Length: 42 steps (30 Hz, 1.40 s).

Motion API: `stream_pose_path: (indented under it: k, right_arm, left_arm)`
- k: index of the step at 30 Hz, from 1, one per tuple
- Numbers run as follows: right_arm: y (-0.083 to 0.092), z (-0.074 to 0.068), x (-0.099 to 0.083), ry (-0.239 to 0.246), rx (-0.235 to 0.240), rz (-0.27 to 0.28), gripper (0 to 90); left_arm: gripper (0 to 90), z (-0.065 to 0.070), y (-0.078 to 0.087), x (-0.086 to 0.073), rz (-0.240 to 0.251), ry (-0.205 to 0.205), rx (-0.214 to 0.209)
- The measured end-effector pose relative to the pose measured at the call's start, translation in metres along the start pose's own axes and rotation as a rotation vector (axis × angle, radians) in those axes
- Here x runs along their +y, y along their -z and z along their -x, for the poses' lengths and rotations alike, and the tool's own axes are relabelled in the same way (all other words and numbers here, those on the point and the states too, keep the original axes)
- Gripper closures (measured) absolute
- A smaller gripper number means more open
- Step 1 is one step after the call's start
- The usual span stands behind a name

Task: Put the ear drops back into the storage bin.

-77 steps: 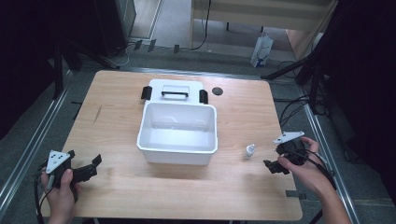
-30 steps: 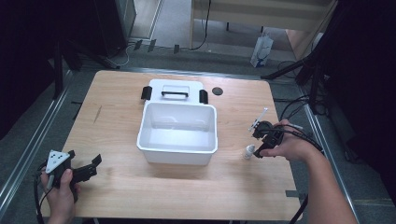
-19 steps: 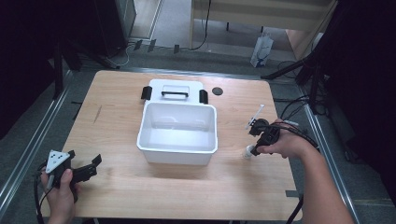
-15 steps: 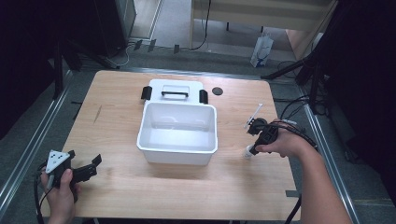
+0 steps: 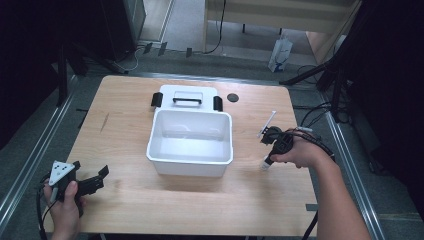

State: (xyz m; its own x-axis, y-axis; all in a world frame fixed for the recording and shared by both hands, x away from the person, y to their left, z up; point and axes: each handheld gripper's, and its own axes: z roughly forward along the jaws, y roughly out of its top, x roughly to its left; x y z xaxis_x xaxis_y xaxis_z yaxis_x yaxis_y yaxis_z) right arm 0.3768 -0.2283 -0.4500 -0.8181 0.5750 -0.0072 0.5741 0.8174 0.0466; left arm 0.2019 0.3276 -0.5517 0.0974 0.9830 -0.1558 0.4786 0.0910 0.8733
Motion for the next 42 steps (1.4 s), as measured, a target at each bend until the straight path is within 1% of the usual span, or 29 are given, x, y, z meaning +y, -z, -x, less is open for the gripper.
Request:
stream_pose_path:
  k: [2, 4, 7, 9, 11, 13, 17, 19, 20, 23, 25, 26, 31, 32, 36, 38, 39, 40, 41, 42]
  right_arm:
    - [-0.001, 0.000, 0.001, -0.001, -0.006, -0.006, 70.4]
    - [-0.001, 0.000, 0.001, -0.001, -0.009, -0.009, 70.6]
    - [-0.001, 0.000, 0.001, -0.008, -0.002, -0.004, 71.0]
    - [-0.001, 0.001, 0.000, -0.021, 0.001, -0.001, 71.4]
    - [-0.001, 0.001, 0.000, -0.020, 0.003, 0.000, 71.7]
    - [-0.001, 0.001, 0.000, -0.006, 0.000, 0.005, 71.8]
    - [-0.001, 0.000, 0.000, 0.006, -0.004, 0.006, 71.9]
    - [-0.001, -0.001, 0.000, 0.019, 0.003, 0.009, 72.0]
    - [0.000, -0.002, 0.001, 0.033, 0.005, 0.012, 72.0]
    - [0.002, -0.003, 0.001, 0.043, 0.005, 0.015, 72.0]
    - [0.005, -0.003, 0.002, 0.049, 0.003, 0.022, 72.0]
    - [0.009, -0.003, 0.003, 0.056, 0.002, 0.027, 72.0]
    - [0.016, -0.003, 0.006, 0.068, 0.005, 0.029, 72.0]
    - [0.021, -0.004, 0.007, 0.071, 0.002, 0.036, 72.0]
    - [0.028, -0.005, 0.010, 0.075, 0.001, 0.049, 72.0]
    - [0.036, -0.006, 0.013, 0.083, 0.003, 0.057, 72.1]
    - [0.036, -0.006, 0.013, 0.083, 0.003, 0.057, 72.1]
    - [0.041, -0.008, 0.015, 0.081, 0.009, 0.058, 72.1]
    - [0.041, -0.008, 0.015, 0.081, 0.009, 0.058, 72.1]
    - [0.046, -0.009, 0.017, 0.087, 0.009, 0.060, 72.0]
  left_arm:
    - [0.3, 0.000, 0.000, 0.000, -0.001, 0.001, -0.002]
    - [0.3, 0.000, 0.000, 0.000, -0.001, 0.001, -0.002]
    - [0.3, 0.000, 0.000, 0.000, 0.000, 0.000, -0.002]
    - [0.3, 0.000, 0.000, 0.000, 0.000, 0.000, -0.002]
    - [0.3, 0.000, 0.000, 0.000, 0.000, 0.001, -0.002]
    - [0.3, 0.000, 0.000, 0.000, 0.000, 0.001, -0.001]
    - [0.3, 0.000, 0.000, 0.000, 0.000, 0.000, -0.002]
    - [0.3, 0.000, 0.000, 0.000, 0.000, 0.000, -0.001]
    - [0.3, 0.000, 0.000, 0.000, 0.000, 0.000, -0.002]
    - [0.3, 0.000, 0.000, 0.000, -0.001, 0.001, -0.002]
    - [0.3, 0.000, 0.000, 0.000, -0.001, 0.001, -0.003]
    - [0.3, 0.000, 0.000, 0.000, -0.001, 0.001, -0.002]
    - [0.3, 0.000, 0.000, 0.000, -0.001, 0.001, -0.001]
    - [0.3, 0.000, 0.000, 0.000, 0.000, 0.001, -0.002]
    - [0.3, 0.000, 0.000, 0.000, 0.005, 0.001, -0.002]
    - [0.3, -0.001, 0.000, 0.000, 0.005, 0.003, -0.001]
    - [0.3, -0.001, 0.000, 0.000, 0.005, 0.003, -0.001]
    - [0.3, -0.001, 0.000, 0.000, 0.005, 0.005, -0.001]
    - [0.3, -0.001, 0.000, 0.000, 0.005, 0.005, -0.001]
    - [0.3, -0.001, 0.001, 0.000, 0.007, 0.005, 0.000]
